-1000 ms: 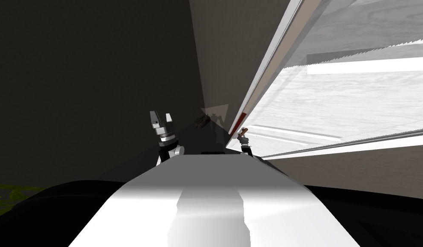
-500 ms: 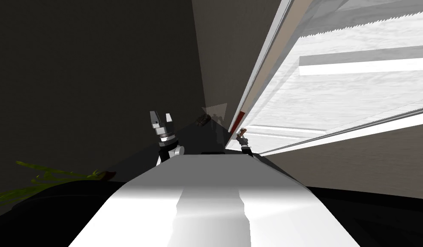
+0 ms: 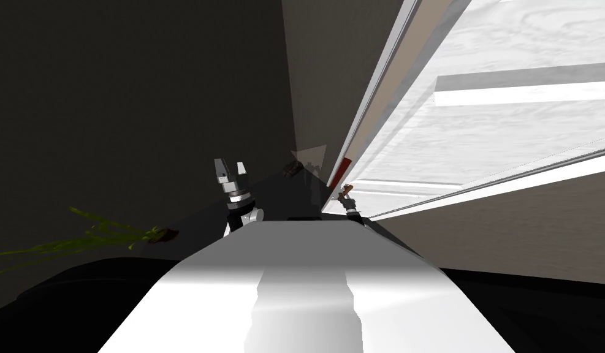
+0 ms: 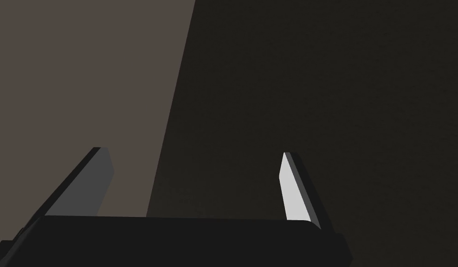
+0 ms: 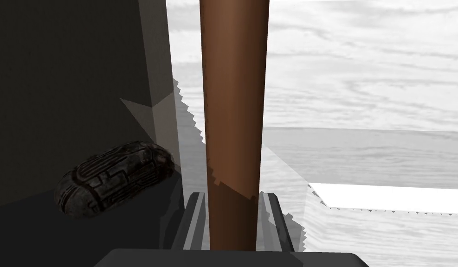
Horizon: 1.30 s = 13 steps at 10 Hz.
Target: Pull the door open
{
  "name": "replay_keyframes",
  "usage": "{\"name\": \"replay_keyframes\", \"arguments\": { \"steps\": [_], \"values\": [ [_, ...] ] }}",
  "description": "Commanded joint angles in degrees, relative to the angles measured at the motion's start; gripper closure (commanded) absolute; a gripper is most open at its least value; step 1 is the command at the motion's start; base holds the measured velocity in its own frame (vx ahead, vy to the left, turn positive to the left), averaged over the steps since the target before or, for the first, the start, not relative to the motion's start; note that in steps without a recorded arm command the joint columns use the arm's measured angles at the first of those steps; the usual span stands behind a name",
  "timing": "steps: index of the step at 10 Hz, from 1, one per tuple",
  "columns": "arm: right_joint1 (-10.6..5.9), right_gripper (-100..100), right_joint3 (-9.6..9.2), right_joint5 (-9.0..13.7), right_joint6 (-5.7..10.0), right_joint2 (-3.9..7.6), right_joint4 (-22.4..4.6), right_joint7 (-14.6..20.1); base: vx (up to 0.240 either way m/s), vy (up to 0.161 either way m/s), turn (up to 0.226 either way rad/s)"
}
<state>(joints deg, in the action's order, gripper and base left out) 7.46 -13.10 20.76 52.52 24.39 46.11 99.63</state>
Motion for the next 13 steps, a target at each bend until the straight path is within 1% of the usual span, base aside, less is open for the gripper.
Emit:
{"name": "replay_keyframes", "arguments": {
  "steps": [1, 3, 4, 5, 10, 13],
  "values": [
    [0.87, 100, -1.12, -0.67, 1.3, 0.87, -0.13, 1.31, -0.2, -0.06, 0.091],
    [1.68, 100, -2.24, -1.37, 2.55, 1.88, 0.04, 2.6, -0.21, -0.056, 0.079],
    [1.27, 100, -1.91, -1.16, 2.13, 1.58, 0.0, 2.2, -0.106, -0.012, 0.018],
    [1.72, 100, -2.47, -1.52, 2.89, 1.97, -0.25, 2.85, -0.127, -0.025, 0.121],
    [2.82, 100, -3.88, -2.52, 5.63, 3.6, -0.89, 4.83, -0.194, -0.062, 0.132],
    [3.35, 100, -4.56, -2.99, 6.94, 4.37, -1.2, 5.78, -0.192, -0.062, 0.11]
  ]
}}
